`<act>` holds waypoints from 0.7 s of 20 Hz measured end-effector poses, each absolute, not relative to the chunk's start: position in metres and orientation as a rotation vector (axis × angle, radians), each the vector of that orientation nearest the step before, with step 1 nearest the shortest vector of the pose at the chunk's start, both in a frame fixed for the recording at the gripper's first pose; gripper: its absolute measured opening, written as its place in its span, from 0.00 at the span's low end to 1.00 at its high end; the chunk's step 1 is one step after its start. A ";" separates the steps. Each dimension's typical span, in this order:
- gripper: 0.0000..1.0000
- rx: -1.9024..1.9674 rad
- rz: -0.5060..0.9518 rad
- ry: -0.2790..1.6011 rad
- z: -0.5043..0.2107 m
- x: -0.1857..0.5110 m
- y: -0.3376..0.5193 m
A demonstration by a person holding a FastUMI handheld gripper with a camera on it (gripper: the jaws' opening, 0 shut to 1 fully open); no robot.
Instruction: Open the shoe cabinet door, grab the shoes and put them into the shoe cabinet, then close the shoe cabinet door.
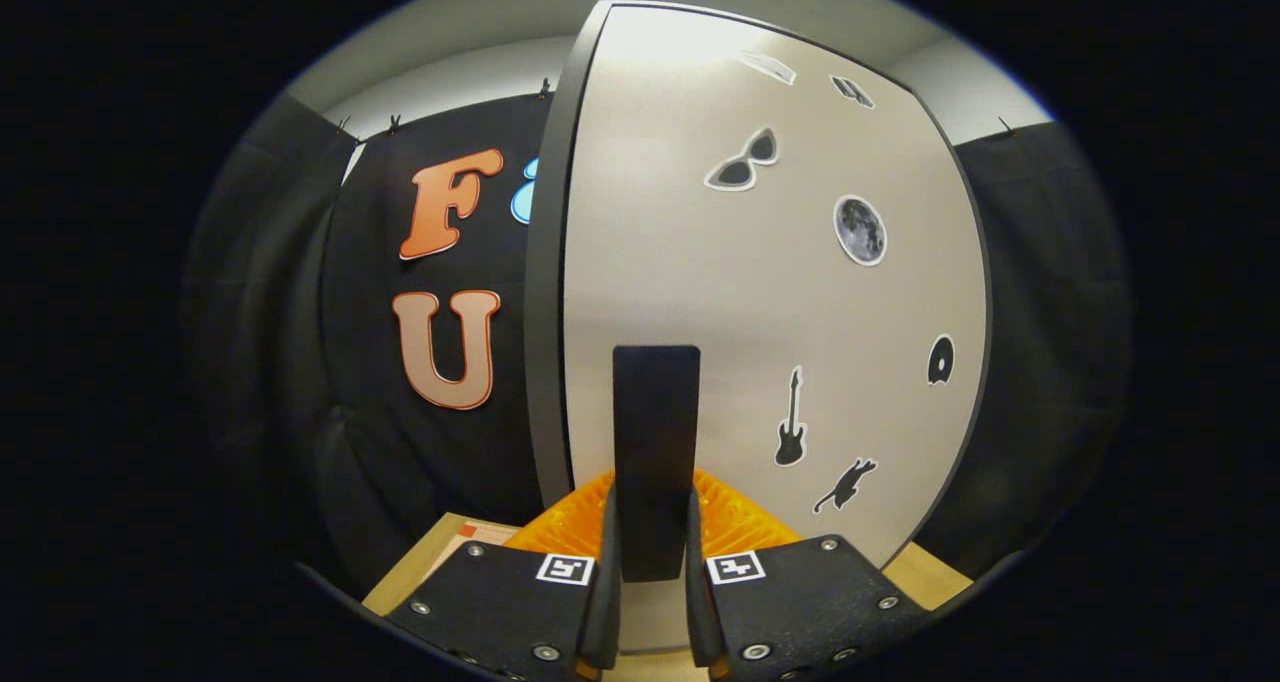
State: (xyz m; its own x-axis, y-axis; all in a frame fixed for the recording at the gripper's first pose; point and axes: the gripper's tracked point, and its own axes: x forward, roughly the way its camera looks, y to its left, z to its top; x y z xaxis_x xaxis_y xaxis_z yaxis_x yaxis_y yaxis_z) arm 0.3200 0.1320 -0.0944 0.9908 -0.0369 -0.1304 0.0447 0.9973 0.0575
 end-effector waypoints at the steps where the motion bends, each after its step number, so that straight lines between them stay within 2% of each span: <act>1: 0.25 0.075 -0.021 0.135 -0.095 0.319 0.131; 2: 0.22 0.073 -0.005 0.135 -0.094 0.317 0.130; 7: 0.19 0.058 0.032 0.121 -0.089 0.298 0.128; 14: 0.16 0.078 -0.003 0.122 -0.083 0.248 0.101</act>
State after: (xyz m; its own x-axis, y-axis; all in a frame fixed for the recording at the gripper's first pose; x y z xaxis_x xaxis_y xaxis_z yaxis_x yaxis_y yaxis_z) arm 0.2481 0.1011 -0.0830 0.9926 0.0020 -0.1214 0.0075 0.9969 0.0779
